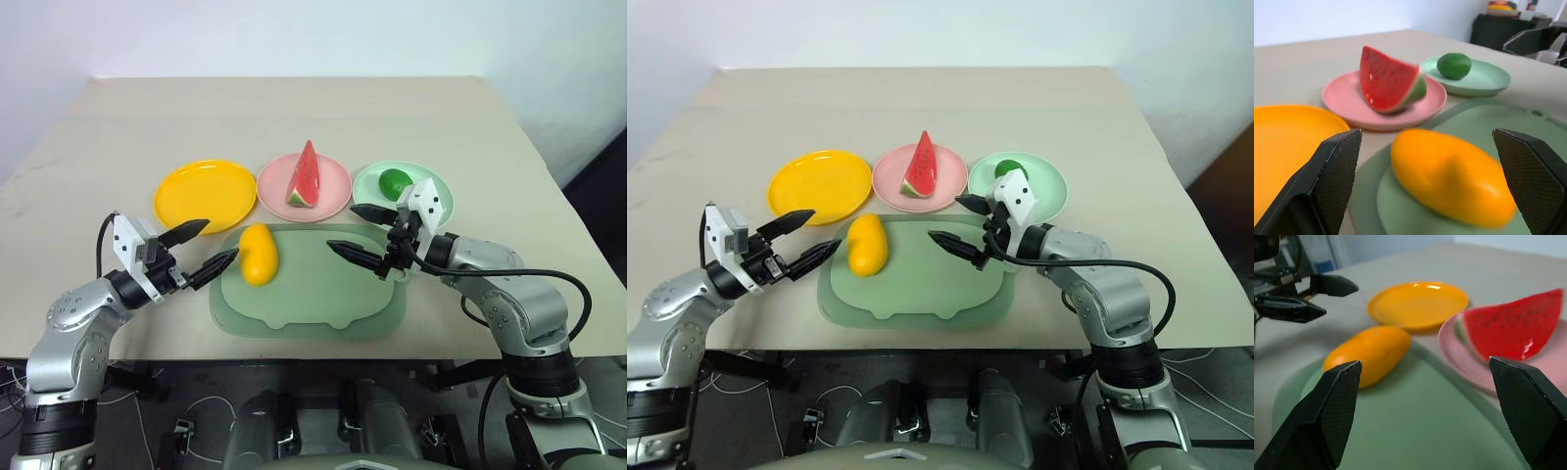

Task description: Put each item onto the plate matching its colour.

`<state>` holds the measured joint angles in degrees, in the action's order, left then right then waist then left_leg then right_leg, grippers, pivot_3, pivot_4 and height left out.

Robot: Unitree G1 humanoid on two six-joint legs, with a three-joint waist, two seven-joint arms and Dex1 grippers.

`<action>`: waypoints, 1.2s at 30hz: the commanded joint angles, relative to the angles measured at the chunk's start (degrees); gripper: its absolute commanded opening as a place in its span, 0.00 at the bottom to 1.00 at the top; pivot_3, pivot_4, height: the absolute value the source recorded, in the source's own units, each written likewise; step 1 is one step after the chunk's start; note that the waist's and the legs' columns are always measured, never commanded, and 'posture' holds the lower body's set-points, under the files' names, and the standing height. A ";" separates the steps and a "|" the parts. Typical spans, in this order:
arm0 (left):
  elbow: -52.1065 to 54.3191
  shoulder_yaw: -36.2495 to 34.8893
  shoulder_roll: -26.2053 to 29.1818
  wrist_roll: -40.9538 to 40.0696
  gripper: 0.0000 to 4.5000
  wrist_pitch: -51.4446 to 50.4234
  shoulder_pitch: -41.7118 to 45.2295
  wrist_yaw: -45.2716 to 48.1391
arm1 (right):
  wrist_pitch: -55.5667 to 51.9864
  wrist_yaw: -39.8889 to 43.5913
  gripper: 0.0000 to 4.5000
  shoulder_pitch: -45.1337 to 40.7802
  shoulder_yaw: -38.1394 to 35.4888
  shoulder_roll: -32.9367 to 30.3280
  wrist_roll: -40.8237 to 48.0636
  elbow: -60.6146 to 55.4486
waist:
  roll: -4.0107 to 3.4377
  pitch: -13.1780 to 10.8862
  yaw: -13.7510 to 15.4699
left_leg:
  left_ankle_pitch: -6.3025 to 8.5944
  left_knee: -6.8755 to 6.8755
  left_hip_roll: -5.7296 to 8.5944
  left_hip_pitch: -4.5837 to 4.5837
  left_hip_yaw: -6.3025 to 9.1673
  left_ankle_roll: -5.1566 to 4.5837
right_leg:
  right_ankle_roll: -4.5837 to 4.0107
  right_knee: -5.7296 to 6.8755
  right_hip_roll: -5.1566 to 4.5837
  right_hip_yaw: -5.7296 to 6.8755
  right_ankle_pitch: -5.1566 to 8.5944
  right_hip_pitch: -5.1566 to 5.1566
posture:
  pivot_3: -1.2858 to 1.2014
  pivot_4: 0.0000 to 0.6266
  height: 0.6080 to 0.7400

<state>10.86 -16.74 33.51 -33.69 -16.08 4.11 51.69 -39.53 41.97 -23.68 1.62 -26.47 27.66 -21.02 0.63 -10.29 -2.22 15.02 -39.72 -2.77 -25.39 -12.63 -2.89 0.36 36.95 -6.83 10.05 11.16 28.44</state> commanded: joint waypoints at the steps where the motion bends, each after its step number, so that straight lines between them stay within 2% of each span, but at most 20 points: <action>1: 4.59 -2.65 0.87 -2.76 1.00 -1.51 -1.19 -1.35 | 1.67 0.50 0.98 -0.02 -0.13 -0.68 0.46 -1.84 | 0.01 0.00 0.23 | 0.00 0.00 0.00 0.00 0.01 0.00 | 0.02 0.00 0.00 0.00 0.02 -0.01 | 0.52 0.24 0.67; 5: 8.55 -3.37 0.56 -5.26 1.00 -5.82 -1.66 -5.97 | 2.56 2.08 0.98 0.99 -0.91 -2.17 0.72 -0.72 | 0.01 0.00 0.63 | 0.02 -0.01 0.01 0.00 0.02 -0.03 | 0.12 -0.11 0.00 0.00 0.10 -0.04 | 0.52 0.24 0.67; 7: 10.29 -3.47 0.23 -7.07 1.00 -11.20 -1.75 -10.76 | 2.93 2.02 0.98 0.66 -0.90 -2.18 0.63 0.18 | 0.01 0.00 1.13 | 0.04 -0.01 0.01 0.00 0.02 -0.06 | 0.12 -0.17 0.00 0.00 0.10 -0.06 | 0.52 0.24 0.67; 14: 13.46 -1.24 -2.27 -11.66 1.00 -22.20 -1.53 -19.82 | 3.69 0.96 0.98 -1.15 -0.62 -1.52 0.26 1.71 | 0.01 0.00 1.53 | 0.04 -0.02 0.01 0.00 0.03 -0.06 | 0.12 -0.21 0.03 0.00 0.09 -0.11 | 0.52 0.24 0.67; 21: 10.39 1.88 -4.63 -13.19 1.00 -28.14 3.53 -23.46 | 3.35 0.43 0.98 -1.41 -0.46 -1.76 0.18 1.12 | 0.04 -0.01 1.57 | 0.04 -0.10 0.01 0.00 0.09 -0.06 | 0.11 -0.20 0.04 0.04 0.09 -0.20 | 0.52 0.24 0.67; 28: 5.64 7.74 -5.03 -10.37 1.00 -31.72 7.94 -23.97 | 2.77 -1.59 0.98 -1.16 -0.36 -1.61 -0.19 0.47 | 0.04 -0.01 1.62 | 0.04 -0.15 0.01 0.00 0.10 -0.06 | 0.12 -0.12 0.03 0.04 0.08 -0.19 | 0.52 0.24 0.67; 36: -3.19 11.32 -10.49 -6.63 1.00 -30.92 15.19 -25.79 | 2.83 -2.91 0.98 -1.28 -0.75 -2.52 -0.78 0.63 | 0.05 0.01 1.70 | 0.04 -0.26 0.02 0.00 0.15 -0.06 | 0.10 -0.08 0.02 0.07 0.08 -0.25 | 0.52 0.24 0.67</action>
<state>9.32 -5.38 23.49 -42.12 -47.93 17.94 27.19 -37.21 39.41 -24.10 1.80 -28.39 27.08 -18.43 0.69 -10.29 -0.52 15.06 -39.98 -2.75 -25.39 -12.47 -2.96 0.47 36.87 -6.82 10.11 11.24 28.17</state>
